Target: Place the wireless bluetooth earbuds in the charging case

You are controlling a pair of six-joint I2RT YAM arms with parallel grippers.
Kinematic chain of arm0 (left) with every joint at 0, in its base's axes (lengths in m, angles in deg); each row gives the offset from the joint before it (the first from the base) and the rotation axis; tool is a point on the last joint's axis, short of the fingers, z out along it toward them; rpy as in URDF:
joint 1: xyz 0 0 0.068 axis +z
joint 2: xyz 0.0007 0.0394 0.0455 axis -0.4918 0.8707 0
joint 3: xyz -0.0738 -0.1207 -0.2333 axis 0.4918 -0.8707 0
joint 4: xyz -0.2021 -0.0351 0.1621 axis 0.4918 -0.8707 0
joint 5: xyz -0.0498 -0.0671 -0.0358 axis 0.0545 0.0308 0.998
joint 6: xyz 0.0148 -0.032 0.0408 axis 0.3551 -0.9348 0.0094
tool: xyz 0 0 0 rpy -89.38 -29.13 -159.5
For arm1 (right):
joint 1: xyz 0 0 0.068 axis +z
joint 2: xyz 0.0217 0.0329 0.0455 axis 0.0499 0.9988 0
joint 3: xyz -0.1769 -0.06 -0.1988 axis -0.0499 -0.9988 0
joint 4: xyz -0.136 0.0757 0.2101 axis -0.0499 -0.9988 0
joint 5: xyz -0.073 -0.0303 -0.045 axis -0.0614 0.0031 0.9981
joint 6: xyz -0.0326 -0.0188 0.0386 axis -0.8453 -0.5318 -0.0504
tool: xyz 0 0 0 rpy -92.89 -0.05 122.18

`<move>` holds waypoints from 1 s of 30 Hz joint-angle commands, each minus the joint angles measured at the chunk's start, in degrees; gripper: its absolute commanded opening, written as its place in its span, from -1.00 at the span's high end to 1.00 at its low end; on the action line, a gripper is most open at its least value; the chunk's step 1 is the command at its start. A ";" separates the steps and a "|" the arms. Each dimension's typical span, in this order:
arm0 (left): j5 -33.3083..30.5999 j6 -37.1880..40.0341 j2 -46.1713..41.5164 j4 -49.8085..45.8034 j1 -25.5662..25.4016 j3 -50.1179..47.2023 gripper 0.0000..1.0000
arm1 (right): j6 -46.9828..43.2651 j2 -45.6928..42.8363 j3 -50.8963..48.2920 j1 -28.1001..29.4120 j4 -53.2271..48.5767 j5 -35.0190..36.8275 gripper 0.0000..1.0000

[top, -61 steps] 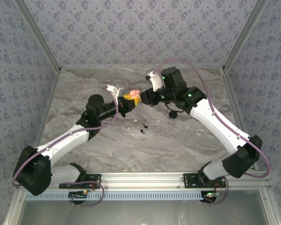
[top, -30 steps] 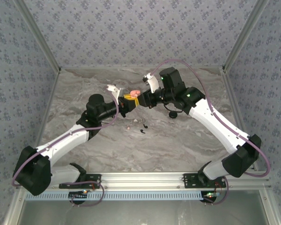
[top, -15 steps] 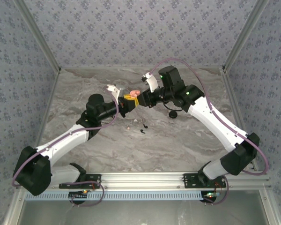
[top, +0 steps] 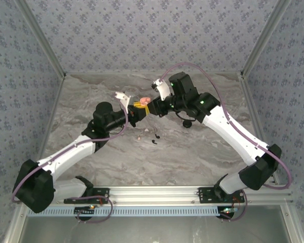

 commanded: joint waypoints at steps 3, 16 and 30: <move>-0.75 1.40 -1.48 0.13 -0.71 1.68 0.86 | -0.91 -3.00 -0.67 0.30 2.47 -0.80 0.58; 0.67 1.53 -1.72 1.06 -0.66 1.69 0.86 | 2.14 -2.42 -1.63 -1.67 0.80 7.62 0.66; 4.36 1.39 -1.59 5.10 -0.71 0.97 0.87 | 1.73 -0.74 -1.15 -2.37 0.58 0.82 0.69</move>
